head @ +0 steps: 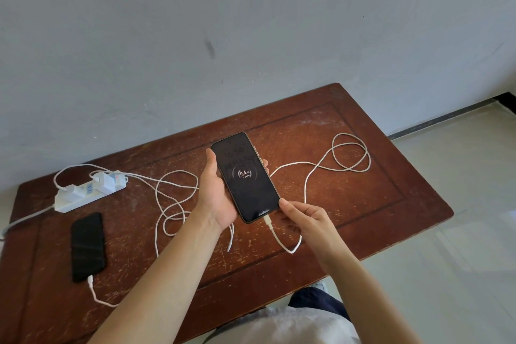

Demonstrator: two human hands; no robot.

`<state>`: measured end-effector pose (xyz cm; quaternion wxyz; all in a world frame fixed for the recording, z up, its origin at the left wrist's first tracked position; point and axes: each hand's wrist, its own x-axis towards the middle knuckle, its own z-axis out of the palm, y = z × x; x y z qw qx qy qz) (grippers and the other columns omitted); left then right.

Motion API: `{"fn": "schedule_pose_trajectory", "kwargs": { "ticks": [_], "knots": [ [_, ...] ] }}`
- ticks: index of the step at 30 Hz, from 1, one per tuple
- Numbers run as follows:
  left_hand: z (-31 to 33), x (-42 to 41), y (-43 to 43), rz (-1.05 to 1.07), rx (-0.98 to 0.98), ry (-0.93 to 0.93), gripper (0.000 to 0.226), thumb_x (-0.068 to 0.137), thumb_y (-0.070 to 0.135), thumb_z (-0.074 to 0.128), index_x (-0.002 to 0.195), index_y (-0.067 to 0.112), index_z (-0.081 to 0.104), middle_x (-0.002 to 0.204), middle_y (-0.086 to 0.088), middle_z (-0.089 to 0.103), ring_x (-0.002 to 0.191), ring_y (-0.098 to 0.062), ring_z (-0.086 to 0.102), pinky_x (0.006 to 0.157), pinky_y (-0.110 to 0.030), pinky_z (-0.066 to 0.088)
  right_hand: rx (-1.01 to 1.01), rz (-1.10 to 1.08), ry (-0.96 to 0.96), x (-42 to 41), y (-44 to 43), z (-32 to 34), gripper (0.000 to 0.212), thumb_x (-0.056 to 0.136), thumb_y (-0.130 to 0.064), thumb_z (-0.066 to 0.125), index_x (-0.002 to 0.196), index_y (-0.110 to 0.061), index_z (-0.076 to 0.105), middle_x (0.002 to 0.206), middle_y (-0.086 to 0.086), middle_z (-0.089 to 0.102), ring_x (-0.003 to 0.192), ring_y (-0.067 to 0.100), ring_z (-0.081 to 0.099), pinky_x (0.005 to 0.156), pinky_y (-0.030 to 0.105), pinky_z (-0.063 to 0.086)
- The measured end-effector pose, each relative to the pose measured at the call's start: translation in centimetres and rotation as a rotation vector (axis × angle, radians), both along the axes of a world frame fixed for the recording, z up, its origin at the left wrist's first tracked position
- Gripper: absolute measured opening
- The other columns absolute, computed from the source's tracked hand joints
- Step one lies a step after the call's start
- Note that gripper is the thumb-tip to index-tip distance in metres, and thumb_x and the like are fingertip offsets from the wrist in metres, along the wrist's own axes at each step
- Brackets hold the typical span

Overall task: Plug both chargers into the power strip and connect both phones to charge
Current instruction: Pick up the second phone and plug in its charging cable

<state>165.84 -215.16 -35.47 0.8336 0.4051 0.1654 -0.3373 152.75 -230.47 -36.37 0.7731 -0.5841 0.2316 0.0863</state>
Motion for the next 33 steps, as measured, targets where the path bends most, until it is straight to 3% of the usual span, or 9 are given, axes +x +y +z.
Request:
{"fn": "schedule_pose_trajectory", "kwargs": {
  "ticks": [7,11,15,17,19,23,25,29,33],
  "knots": [
    [-0.7,0.0,-0.4,0.011,0.081,0.040,0.074,0.087,0.079,0.038,0.105,0.020,0.080,0.116,-0.013,0.076,0.104,-0.031,0.073,0.076,-0.052,0.062,-0.001,-0.049,0.016,-0.2,-0.1,-0.9,0.019,0.096,-0.036,0.066,0.102,-0.028,0.082,0.096,0.002,0.082,0.085,0.010,0.077,0.071,0.014,0.056],
    [-1.6,-0.3,-0.7,-0.014,0.089,0.069,0.071,0.094,0.072,0.031,0.110,0.021,0.078,0.119,-0.011,0.075,0.107,-0.030,0.072,0.073,-0.048,0.063,0.021,-0.088,0.048,-0.4,-0.5,-1.6,0.018,0.096,-0.032,0.067,0.106,-0.027,0.081,0.098,0.003,0.082,0.083,0.009,0.076,0.072,0.017,0.057],
    [-3.8,-1.0,-1.1,-0.049,0.125,0.065,0.052,0.105,0.051,0.033,0.134,0.020,0.062,0.130,-0.010,0.070,0.116,-0.028,0.068,0.093,-0.052,0.055,0.008,-0.107,0.107,-0.4,-1.1,-3.2,0.022,0.091,-0.039,0.070,0.106,-0.027,0.081,0.098,0.005,0.081,0.090,0.018,0.076,0.085,0.032,0.058],
    [-5.1,-1.5,-1.3,-0.038,0.133,0.082,0.043,0.106,0.043,0.038,0.134,0.019,0.061,0.132,-0.010,0.068,0.119,-0.030,0.066,0.105,-0.057,0.048,-0.031,-0.146,0.157,-0.5,-1.4,-4.6,0.026,0.092,-0.046,0.068,0.101,-0.026,0.082,0.089,0.009,0.079,0.079,0.017,0.070,0.078,0.030,0.055],
    [-6.3,-1.8,-1.5,-0.005,0.151,0.111,0.038,0.107,0.037,0.040,0.132,0.018,0.061,0.131,-0.011,0.068,0.120,-0.030,0.064,0.107,-0.058,0.045,-0.110,-0.215,0.242,-0.5,-1.7,-6.6,0.034,0.096,-0.050,0.060,0.099,-0.023,0.081,0.083,0.005,0.071,0.075,0.016,0.063,0.069,0.026,0.052],
    [-8.4,-2.5,-1.8,0.016,0.215,0.146,0.031,0.107,0.031,0.042,0.126,0.016,0.062,0.127,-0.011,0.069,0.117,-0.029,0.065,0.097,-0.053,0.053,-0.532,-0.174,0.413,-1.6,-2.4,-10.6,0.052,0.091,-0.056,0.063,0.127,-0.019,0.059,0.115,0.000,0.067,0.097,0.015,0.065,0.081,0.030,0.054],
    [-9.1,-2.8,-2.0,0.018,0.229,0.164,0.030,0.107,0.028,0.042,0.128,0.015,0.060,0.126,-0.012,0.069,0.117,-0.029,0.065,0.090,-0.051,0.056,-0.686,-0.108,0.464,-2.5,-2.7,-12.1,0.059,0.086,-0.056,0.069,0.127,-0.017,0.055,0.115,0.001,0.062,0.095,0.014,0.060,0.076,0.027,0.048],
    [-10.4,-3.3,-2.4,-0.017,0.280,0.165,0.029,0.107,0.025,0.042,0.127,0.014,0.061,0.123,-0.012,0.067,0.114,-0.028,0.063,0.094,-0.052,0.053,-0.824,-0.042,0.460,-3.3,-3.5,-13.9,0.032,0.091,-0.031,0.068,0.118,-0.016,0.062,0.085,-0.009,0.063,0.073,0.003,0.058,0.055,0.017,0.042],
    [-12.0,-3.4,-3.2,-0.044,0.350,0.175,0.024,0.107,0.021,0.043,0.115,0.013,0.064,0.113,-0.012,0.071,0.102,-0.025,0.067,0.081,-0.045,0.055,-0.912,-0.020,0.442,-3.1,-5.1,-13.8,0.019,0.090,-0.017,0.058,0.105,-0.013,0.069,0.086,-0.003,0.066,0.076,0.012,0.061,0.060,0.021,0.042]
  ]
}}
